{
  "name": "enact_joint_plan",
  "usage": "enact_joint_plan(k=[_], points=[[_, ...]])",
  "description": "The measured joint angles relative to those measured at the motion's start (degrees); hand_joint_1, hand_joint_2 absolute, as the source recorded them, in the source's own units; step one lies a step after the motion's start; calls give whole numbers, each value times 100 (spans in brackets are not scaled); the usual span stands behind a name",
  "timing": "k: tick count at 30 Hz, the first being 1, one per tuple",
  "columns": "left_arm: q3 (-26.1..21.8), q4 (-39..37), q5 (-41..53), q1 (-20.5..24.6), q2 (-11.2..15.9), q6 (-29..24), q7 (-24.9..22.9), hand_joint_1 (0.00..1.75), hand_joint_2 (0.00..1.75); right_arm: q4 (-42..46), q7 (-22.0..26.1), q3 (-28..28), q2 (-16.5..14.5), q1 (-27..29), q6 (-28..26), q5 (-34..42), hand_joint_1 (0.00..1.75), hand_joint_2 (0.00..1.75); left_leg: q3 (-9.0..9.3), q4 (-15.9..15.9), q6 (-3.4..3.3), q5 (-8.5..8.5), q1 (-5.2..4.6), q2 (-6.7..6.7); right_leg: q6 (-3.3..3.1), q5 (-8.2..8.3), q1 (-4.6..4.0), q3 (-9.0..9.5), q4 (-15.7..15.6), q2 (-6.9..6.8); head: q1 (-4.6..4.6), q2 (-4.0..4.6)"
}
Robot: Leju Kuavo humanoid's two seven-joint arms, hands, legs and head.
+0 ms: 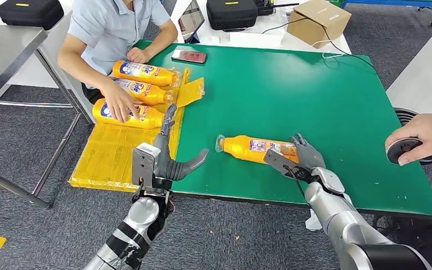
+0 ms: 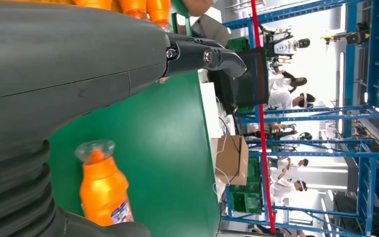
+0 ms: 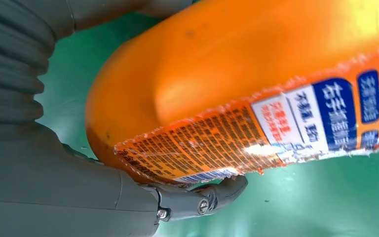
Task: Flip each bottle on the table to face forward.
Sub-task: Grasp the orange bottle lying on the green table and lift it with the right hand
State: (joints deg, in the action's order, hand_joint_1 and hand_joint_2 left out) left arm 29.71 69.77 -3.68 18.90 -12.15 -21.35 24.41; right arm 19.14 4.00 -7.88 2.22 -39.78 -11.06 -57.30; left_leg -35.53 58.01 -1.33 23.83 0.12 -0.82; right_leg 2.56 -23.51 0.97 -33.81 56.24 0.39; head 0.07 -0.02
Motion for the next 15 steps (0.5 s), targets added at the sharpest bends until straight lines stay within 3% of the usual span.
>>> enact_joint_plan(k=[3, 12, 15], points=[[2, -25, -34, 8, 0, 10, 3, 0, 175, -15, 118, 2, 27, 1, 16, 36, 175, 175, 5, 0, 0, 0, 0, -2, 0, 0, 0, 6, 0, -1, 0, 0], [1, -49, -70, 12, 0, -8, 59, 0, 175, -39, 670, 3, 36, 131, -606, 44, 175, 175, 5, 0, 0, 0, 0, -2, 0, 0, 0, 7, 1, -1, -1, 0], [0, -48, -50, 4, 5, -26, 73, 0, 175, -44, 1113, 45, 18, 238, -1002, 206, 175, 175, 2, 0, 0, 0, 0, -4, 0, 0, -1, 7, 1, -1, -1, 0]])
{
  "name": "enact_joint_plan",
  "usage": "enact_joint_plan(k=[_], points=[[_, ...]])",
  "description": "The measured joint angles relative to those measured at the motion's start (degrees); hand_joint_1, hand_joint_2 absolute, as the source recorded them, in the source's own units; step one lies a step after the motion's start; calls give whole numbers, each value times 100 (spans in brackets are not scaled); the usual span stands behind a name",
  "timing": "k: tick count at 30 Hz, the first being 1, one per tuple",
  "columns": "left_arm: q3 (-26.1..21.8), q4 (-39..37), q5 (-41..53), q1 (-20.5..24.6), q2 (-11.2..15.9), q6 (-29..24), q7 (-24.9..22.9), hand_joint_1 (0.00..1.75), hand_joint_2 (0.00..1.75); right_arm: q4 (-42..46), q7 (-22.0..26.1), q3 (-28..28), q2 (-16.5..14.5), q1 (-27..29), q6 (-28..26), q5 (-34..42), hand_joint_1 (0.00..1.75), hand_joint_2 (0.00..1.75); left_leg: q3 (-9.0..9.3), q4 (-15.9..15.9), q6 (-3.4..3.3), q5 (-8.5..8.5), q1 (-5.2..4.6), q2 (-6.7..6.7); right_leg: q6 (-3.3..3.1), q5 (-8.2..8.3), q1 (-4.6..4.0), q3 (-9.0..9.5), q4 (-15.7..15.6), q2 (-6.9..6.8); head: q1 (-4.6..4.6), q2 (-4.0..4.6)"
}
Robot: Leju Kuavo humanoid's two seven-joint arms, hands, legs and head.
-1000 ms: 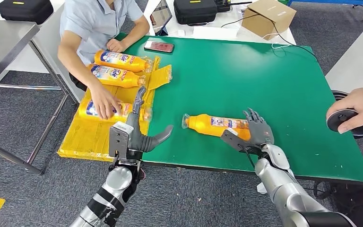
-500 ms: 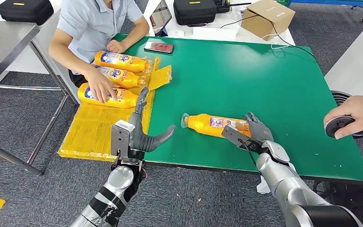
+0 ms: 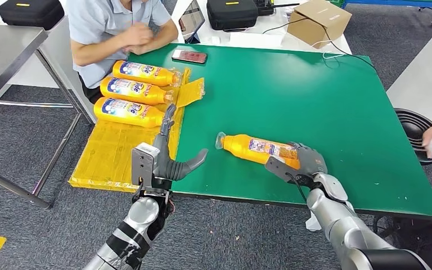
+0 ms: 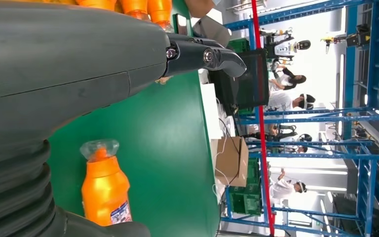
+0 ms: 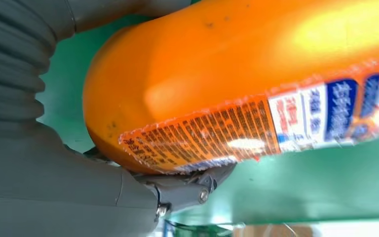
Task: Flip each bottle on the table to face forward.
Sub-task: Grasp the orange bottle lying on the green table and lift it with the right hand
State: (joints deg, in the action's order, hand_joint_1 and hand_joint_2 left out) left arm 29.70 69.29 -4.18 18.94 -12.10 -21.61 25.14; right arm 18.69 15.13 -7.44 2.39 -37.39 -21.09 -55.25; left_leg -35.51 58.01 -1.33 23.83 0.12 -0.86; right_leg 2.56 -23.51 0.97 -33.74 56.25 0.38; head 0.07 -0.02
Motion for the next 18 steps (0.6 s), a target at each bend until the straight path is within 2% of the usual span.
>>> enact_joint_plan(k=[3, 7, 10, 18], points=[[-5, 14, 60, -43, 33, -45, 31, 0, 175, 10, 873, 159, -62, 218, -518, 439, 175, 175, -5, 0, 0, 1, 0, 0, 0, 0, -1, -3, 1, 0, 0, 0], [-41, 82, 111, -138, 96, -81, 46, 0, 175, 68, 1818, 478, -198, 530, -757, 1082, 175, 175, -14, 0, 0, 1, 1, -1, 0, -1, -1, -12, 1, 0, 2, 0], [-64, 116, 122, -178, 132, -86, 50, 0, 175, 108, 1984, 653, -276, 632, -790, 1210, 175, 175, -15, -1, 0, 1, 2, -2, -1, -1, -1, -14, 1, -1, 1, 0], [-70, 157, 139, -195, 173, -86, 52, 0, 175, 135, 2008, 835, -337, 674, -792, 1228, 175, 175, -15, 0, 0, 0, -2, -2, 0, 0, 2, -13, 0, -1, 0, 0]])
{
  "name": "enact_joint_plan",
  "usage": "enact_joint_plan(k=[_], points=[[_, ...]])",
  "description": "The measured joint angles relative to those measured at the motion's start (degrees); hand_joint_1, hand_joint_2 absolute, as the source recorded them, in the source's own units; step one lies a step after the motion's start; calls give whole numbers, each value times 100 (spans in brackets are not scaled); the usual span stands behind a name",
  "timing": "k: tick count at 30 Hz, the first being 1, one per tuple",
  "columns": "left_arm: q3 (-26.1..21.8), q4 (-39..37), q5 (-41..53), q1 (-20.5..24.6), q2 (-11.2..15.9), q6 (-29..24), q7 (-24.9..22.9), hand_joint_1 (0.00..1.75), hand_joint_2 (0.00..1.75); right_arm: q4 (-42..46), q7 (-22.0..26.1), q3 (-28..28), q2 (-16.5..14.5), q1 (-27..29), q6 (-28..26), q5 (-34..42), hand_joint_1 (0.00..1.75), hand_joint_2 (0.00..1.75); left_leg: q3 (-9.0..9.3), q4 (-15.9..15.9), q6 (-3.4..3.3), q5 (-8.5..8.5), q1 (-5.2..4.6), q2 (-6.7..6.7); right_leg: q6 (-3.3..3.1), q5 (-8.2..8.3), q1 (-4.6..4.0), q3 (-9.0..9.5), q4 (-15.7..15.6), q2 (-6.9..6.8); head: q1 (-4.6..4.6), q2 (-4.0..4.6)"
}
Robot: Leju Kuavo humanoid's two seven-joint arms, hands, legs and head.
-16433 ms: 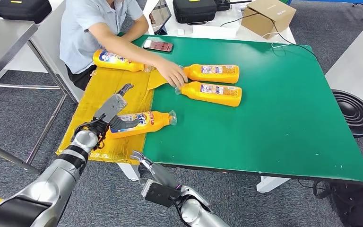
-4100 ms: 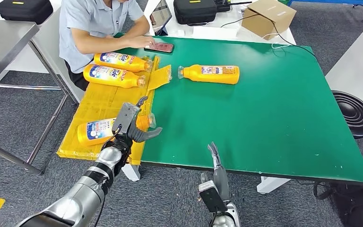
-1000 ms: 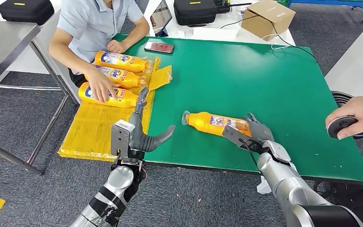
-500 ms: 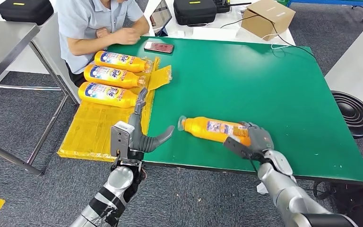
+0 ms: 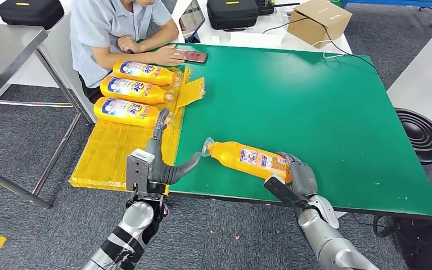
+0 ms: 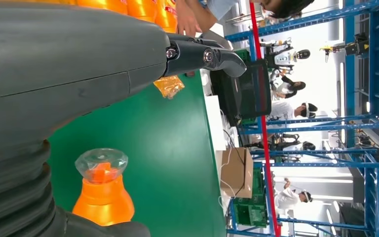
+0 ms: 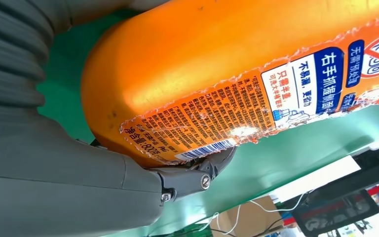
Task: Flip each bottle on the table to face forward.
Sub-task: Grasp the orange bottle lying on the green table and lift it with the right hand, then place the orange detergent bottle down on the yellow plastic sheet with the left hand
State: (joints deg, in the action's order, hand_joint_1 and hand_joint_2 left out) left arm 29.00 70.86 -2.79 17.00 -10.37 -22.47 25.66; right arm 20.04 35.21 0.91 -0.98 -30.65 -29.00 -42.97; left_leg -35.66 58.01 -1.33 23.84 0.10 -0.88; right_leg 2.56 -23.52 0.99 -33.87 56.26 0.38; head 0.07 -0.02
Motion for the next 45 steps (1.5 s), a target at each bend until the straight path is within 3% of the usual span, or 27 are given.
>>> enact_joint_plan(k=[6, 17, 19, 22, 24, 29, 37, 45], points=[[-6, 3, 22, -6, 7, -19, 3, 0, 175, 44, 197, 74, -34, 51, 86, 284, 175, 175, 0, 0, 0, 0, 1, -2, 0, 0, -1, 0, 1, -1, 1, 0], [-271, 156, -95, -293, 96, -42, 192, 0, 175, 2174, 381, -282, -215, 1235, 858, 3203, 175, 175, -11, -1, 2, 3, 2, -1, -2, -3, -2, -11, 1, -1, 0, 0], [-356, 343, -623, -473, 99, 454, 229, 0, 175, 2761, 382, -404, -282, 1506, 1190, 3594, 175, 175, -12, -1, 2, 4, 2, -1, -2, -4, -2, -12, 1, -1, -1, 0], [-402, 547, -1416, -759, 154, 1785, -79, 0, 175, 3679, 383, -552, -492, 1927, 1552, 3951, 175, 175, -13, -2, 5, 6, 3, -1, -4, -7, -3, -15, 1, 0, 0, 0], [-401, 561, -1548, -924, 195, 2370, -204, 0, 175, 4246, 383, -652, -650, 2178, 1691, 4033, 175, 175, -13, -3, 8, 9, 4, 2, -6, -8, -3, -19, 1, 1, 1, 0], [-402, 495, -1249, -1157, 268, 2791, -62, 0, 175, 5199, 383, -956, -878, 2559, 1838, 4021, 175, 175, -14, -4, 8, 8, 6, 2, -8, -9, -4, -19, 1, 1, 0, 0], [-332, 639, -1192, -1405, 346, 3932, -21, 0, 175, 5322, 383, -1932, -934, 2649, 2747, 3777, 175, 175, -13, -4, 8, 8, 5, 2, -7, -8, -3, -18, 0, 0, -1, 0], [-202, 1009, -1088, -1417, 337, 3601, 175, 0, 175, 5119, 383, -2870, -987, 2591, 2870, 3633, 175, 175, -14, -4, 8, 8, 7, 1, -8, -9, -4, -19, 1, 0, -1, 0]])
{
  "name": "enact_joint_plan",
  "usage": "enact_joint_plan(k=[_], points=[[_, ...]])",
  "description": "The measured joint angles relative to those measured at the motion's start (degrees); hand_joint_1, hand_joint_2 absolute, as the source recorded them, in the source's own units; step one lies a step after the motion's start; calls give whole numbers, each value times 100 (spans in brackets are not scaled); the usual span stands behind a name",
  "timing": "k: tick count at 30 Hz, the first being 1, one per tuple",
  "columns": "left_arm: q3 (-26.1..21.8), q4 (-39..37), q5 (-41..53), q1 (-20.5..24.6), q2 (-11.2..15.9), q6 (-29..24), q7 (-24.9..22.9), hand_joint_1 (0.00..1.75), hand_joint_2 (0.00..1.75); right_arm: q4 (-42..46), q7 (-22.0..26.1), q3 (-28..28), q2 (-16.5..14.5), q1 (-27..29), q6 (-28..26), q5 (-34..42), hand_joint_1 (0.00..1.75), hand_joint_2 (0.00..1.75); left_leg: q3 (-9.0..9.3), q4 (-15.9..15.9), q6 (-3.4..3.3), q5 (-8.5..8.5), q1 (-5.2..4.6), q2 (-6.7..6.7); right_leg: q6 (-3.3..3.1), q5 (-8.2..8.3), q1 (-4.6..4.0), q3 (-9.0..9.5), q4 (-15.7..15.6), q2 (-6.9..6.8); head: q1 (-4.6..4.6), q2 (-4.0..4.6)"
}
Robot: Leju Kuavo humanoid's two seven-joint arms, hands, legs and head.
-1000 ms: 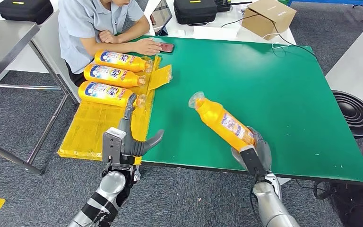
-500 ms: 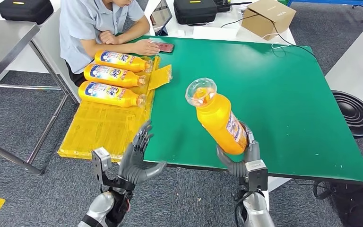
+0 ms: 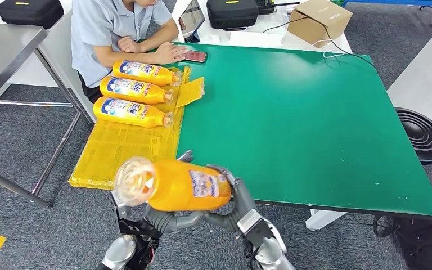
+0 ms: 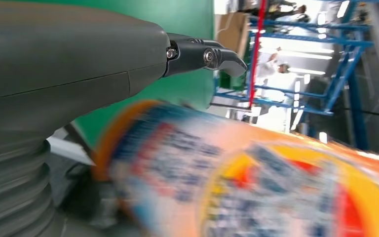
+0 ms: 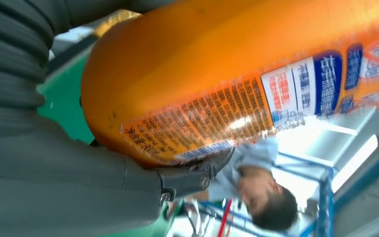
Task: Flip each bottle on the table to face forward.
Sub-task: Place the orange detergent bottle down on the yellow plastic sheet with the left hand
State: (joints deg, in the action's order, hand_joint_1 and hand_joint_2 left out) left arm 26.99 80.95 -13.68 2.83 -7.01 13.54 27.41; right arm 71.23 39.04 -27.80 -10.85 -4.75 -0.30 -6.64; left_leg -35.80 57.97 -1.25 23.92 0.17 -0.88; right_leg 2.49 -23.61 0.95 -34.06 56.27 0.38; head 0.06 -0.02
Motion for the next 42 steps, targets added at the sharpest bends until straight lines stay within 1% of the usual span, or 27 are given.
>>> enact_joint_plan(k=[7, 12, 14, 18, 24, 31, 32, 35, 36, 39, 42], points=[[109, 445, 109, -86, 5, -304, 131, 0, 175, -426, 0, -261, -60, -98, -96, -196, 175, 175, 0, 0, 0, 0, -1, -1, 0, 0, 1, 0, -1, 0, -1, 0], [145, 615, 299, -132, 9, -615, 317, 0, 175, -651, 0, -356, -129, -157, -88, -272, 175, 175, 1, 0, 0, 0, -1, 3, 0, 0, 1, -2, 0, 0, 1, 0], [155, 673, 318, -162, 16, -650, 354, 0, 175, -717, 0, -382, -154, -180, -81, -274, 175, 175, 0, 0, 0, 0, 0, 3, 0, 0, 0, -3, 0, 1, 0, 0], [158, 737, 234, -198, 36, -604, 351, 0, 175, -807, 0, -394, -188, -205, -90, -274, 175, 175, 0, 0, 0, 0, 0, 4, 0, 0, 0, -3, 0, 1, 0, 0], [125, 864, -244, -265, 74, -144, 167, 0, 175, -997, -21, -365, -207, -199, -291, -280, 175, 175, 0, 0, 0, 0, -1, 1, 0, 0, 1, -3, -1, 0, -1, 0], [112, 899, -272, -277, 108, -102, 117, 0, 175, -1129, -24, -329, -207, -197, -333, -317, 175, 175, 0, 0, 0, 0, -1, 2, 0, 0, 1, -2, -1, 0, -1, 0], [112, 899, -272, -277, 109, -102, 112, 3, 175, -1142, -26, -321, -207, -197, -340, -327, 175, 175, 0, 0, 0, 0, -1, 2, 0, 0, 1, -3, 0, 0, 0, 0], [111, 898, -282, -275, 118, -89, 39, 132, 175, -1183, -36, -306, -208, -198, -380, -375, 175, 175, 0, 0, 0, 0, 0, 2, 0, 0, 0, -3, -1, 0, 0, 0], [107, 895, -313, -272, 121, -74, -15, 172, 175, -1197, -39, -303, -209, -198, -390, -395, 175, 175, 0, 0, 0, 0, 0, 2, 0, 0, 0, -3, -1, 0, 0, 0], [66, 853, -593, -255, 123, 46, -264, 175, 175, -1257, -49, -290, -209, -199, -398, -454, 175, 175, 0, 0, 0, 0, 0, 2, 0, 0, 1, -4, -1, 1, -1, 0], [-31, 764, -1126, -241, 128, 317, -531, 175, 175, -1360, -57, -285, -211, -200, -396, -495, 175, 175, 0, 0, 0, 0, 0, 2, 0, 0, 1, -3, -1, 1, -1, 0]])
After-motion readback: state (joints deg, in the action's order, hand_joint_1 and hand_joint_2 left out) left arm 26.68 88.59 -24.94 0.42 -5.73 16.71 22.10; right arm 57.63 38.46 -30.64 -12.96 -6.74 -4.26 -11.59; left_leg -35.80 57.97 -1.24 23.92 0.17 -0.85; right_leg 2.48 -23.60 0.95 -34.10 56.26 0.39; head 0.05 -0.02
